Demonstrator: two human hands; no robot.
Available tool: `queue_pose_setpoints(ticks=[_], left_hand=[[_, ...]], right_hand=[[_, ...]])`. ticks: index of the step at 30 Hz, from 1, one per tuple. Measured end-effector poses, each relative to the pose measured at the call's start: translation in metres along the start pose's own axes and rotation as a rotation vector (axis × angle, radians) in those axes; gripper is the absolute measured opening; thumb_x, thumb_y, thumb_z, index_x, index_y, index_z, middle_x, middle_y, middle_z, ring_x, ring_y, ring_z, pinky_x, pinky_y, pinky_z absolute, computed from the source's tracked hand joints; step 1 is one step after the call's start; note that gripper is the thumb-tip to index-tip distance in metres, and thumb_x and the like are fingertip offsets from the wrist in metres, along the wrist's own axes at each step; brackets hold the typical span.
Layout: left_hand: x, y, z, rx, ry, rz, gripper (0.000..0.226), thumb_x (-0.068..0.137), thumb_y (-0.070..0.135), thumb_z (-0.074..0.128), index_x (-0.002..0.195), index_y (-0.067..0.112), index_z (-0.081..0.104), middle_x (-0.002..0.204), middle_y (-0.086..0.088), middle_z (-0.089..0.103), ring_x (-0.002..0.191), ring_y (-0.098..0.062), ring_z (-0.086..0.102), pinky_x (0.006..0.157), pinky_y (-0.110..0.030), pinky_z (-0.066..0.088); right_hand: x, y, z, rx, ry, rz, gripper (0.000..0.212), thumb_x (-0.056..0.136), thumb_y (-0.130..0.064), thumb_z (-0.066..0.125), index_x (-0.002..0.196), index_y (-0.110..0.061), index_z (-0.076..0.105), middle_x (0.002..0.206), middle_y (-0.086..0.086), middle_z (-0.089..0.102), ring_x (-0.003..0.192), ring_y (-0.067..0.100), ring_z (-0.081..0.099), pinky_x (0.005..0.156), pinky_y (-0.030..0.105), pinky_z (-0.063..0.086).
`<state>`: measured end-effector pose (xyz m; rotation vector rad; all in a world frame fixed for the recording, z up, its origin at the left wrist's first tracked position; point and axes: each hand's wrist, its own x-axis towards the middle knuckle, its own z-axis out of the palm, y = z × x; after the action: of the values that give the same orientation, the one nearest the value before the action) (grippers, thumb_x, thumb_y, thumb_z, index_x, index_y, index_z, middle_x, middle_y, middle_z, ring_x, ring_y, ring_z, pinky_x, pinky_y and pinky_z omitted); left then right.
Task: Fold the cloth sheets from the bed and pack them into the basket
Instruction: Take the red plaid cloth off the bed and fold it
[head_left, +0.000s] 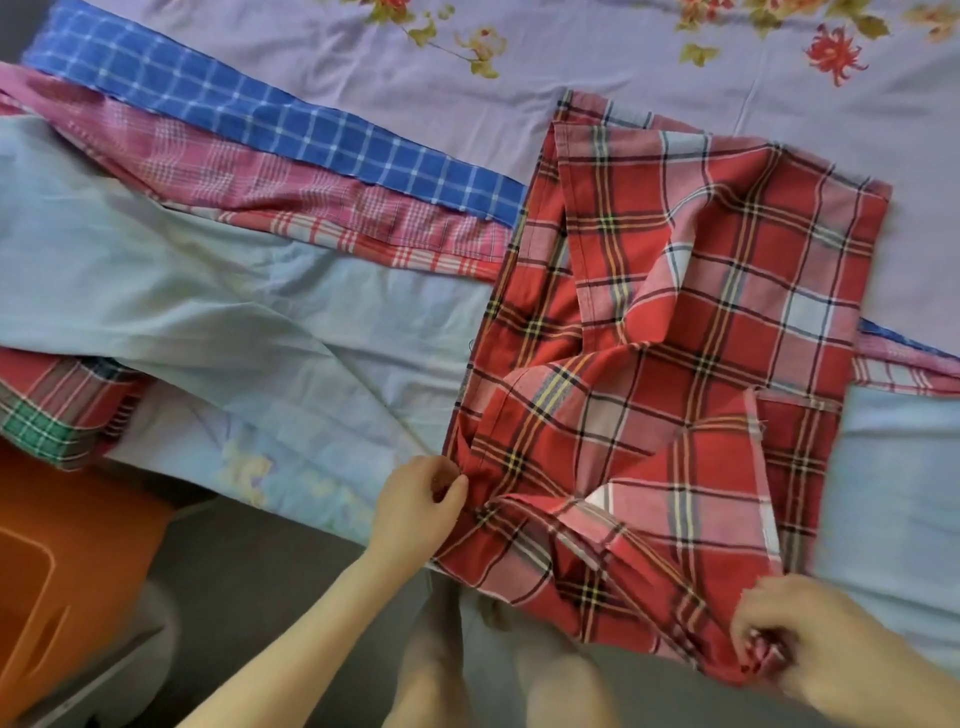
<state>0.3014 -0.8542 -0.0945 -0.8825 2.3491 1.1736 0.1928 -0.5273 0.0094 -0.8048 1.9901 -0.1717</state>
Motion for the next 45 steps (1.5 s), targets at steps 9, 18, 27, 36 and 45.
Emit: queue_pose_setpoints(ticks=[9, 18, 27, 36, 45], left_hand=[[0.017, 0.005, 0.003, -0.03, -0.233, -0.102, 0.031, 0.096, 0.009, 0.041, 0.119, 0.02, 0.06, 0.088, -0.004, 0.067, 0.08, -0.024, 0.066, 0.073, -0.032, 0.05], [-0.048, -0.014, 0.041, 0.345, -0.33, 0.294, 0.063, 0.088, 0.001, 0.037, 0.14, 0.036, 0.04, 0.134, 0.007, 0.051, 0.11, -0.023, 0.052, 0.087, -0.03, 0.044], [-0.023, -0.012, 0.036, -0.062, -0.087, -0.119, 0.02, 0.089, 0.014, 0.045, 0.081, 0.009, 0.063, 0.077, -0.001, 0.06, 0.08, -0.021, 0.055, 0.067, -0.031, 0.04], [-0.001, 0.023, 0.051, 0.247, -0.187, -0.324, 0.047, 0.084, 0.057, 0.051, 0.071, 0.013, 0.054, 0.075, -0.004, 0.06, 0.083, -0.025, 0.063, 0.06, -0.027, 0.039], [-0.006, 0.026, 0.021, 0.289, -0.253, -0.242, 0.016, 0.074, 0.015, 0.055, 0.061, 0.012, 0.046, 0.061, -0.001, 0.048, 0.07, -0.027, 0.057, 0.059, -0.029, 0.043]], right_hand=[[0.054, -0.004, -0.013, -0.081, -0.449, 0.246, 0.036, 0.068, -0.011, 0.06, 0.065, -0.047, 0.06, 0.076, -0.013, 0.06, 0.079, 0.006, 0.058, 0.063, 0.022, 0.039], [0.111, -0.086, -0.018, -0.583, 0.28, -0.068, 0.041, 0.063, -0.01, 0.07, 0.102, -0.019, 0.066, 0.098, 0.0, 0.066, 0.093, 0.027, 0.06, 0.078, 0.037, 0.047], [0.165, -0.113, 0.006, -0.952, 0.031, -0.437, 0.017, 0.057, -0.011, 0.078, 0.056, -0.022, 0.065, 0.053, -0.003, 0.058, 0.06, 0.021, 0.056, 0.095, 0.055, 0.04], [0.114, -0.091, -0.025, -0.694, 0.297, -0.744, 0.041, 0.065, -0.007, 0.026, 0.05, -0.029, 0.057, 0.05, -0.012, 0.043, 0.055, 0.019, 0.048, 0.084, 0.042, 0.037], [0.101, -0.081, -0.016, -0.632, 0.319, -0.678, 0.031, 0.068, -0.005, 0.04, 0.052, -0.027, 0.055, 0.054, -0.01, 0.044, 0.056, 0.018, 0.044, 0.079, 0.039, 0.038]])
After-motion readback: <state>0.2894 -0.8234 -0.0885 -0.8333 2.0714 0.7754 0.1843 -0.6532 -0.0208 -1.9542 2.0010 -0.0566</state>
